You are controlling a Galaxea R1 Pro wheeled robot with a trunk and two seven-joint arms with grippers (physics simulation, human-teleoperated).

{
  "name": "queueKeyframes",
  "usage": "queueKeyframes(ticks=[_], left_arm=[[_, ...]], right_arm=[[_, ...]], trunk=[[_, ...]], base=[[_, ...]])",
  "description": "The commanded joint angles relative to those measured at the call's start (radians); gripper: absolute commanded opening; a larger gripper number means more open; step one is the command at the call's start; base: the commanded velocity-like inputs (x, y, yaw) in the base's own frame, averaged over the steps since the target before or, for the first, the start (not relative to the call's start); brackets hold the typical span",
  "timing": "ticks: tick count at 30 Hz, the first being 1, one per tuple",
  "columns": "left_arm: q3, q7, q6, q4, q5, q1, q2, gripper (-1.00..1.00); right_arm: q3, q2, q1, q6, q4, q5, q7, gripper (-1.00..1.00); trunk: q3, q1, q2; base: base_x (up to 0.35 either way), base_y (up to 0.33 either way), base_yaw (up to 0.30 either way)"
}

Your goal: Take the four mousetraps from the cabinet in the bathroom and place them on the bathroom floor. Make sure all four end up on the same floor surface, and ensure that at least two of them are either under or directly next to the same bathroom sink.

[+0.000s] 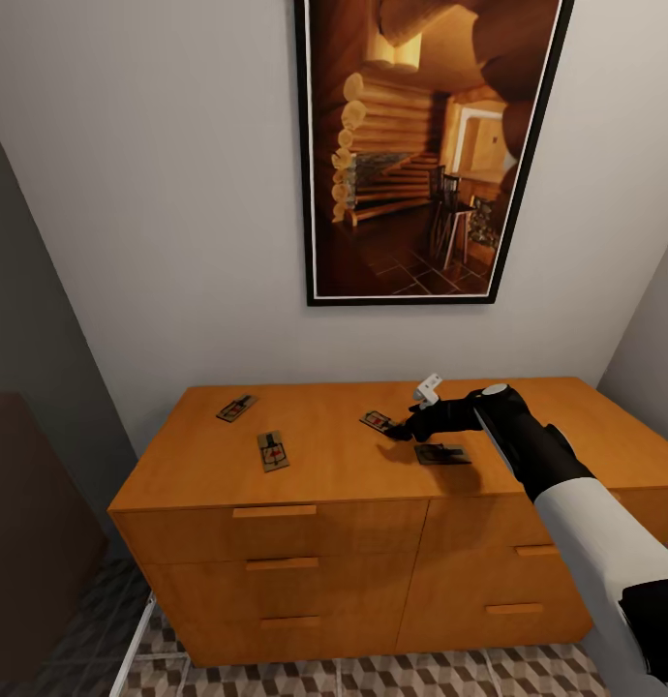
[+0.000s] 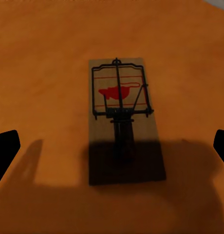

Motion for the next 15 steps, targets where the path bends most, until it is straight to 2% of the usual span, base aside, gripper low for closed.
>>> queueKeyframes(ticks=[1, 15], left_arm=[[-0.005, 0.000, -0.003, 0.001, 0.001, -0.001, 0.000, 1.00], [-0.005, 0.000, -0.003, 0.001, 0.001, -0.001, -0.001, 1.00]], right_arm=[[0.001, 0.000, -0.001, 0.002, -0.002, 0.009, 0.005, 1.00], [0.001, -0.001, -0.001, 0.002, -0.001, 0.010, 0.003, 1.00]], trunk=[[-0.001, 0.000, -0.001], [-0.001, 0.000, -0.001]], base=[[0.000, 0.000, 0.000], [0.000, 0.000, 0.000]])
